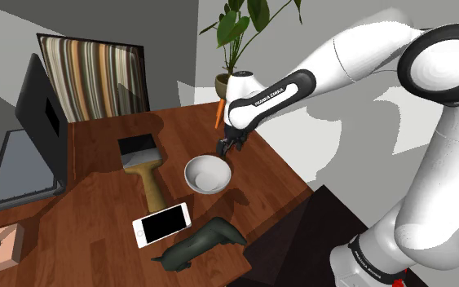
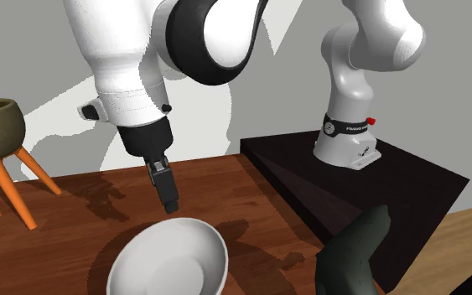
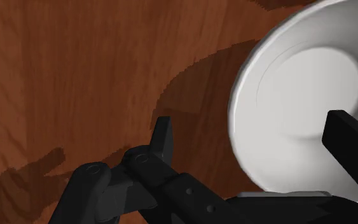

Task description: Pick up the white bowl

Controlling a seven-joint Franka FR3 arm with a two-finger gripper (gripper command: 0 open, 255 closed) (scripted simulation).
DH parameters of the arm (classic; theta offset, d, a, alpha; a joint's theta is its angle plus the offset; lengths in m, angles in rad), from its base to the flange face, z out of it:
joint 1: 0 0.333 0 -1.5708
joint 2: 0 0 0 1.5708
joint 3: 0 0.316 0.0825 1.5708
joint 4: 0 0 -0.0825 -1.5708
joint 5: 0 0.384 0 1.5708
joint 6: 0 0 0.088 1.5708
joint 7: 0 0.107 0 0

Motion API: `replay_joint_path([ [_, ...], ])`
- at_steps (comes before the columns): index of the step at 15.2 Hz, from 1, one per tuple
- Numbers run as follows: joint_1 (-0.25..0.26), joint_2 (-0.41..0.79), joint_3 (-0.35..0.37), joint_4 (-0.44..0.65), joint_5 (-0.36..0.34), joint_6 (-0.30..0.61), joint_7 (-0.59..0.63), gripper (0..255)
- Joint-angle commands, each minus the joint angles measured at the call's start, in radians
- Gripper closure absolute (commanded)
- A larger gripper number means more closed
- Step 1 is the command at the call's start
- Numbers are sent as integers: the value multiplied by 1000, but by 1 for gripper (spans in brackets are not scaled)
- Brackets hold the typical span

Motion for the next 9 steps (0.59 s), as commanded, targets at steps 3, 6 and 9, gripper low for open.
replay_joint_path([
  [3, 9, 80, -6, 43, -14, 43, 12, 0],
  [6, 12, 113, -11, 44, -21, 74, 17, 0],
  [9, 15, 141, -15, 46, -27, 100, 20, 0],
])
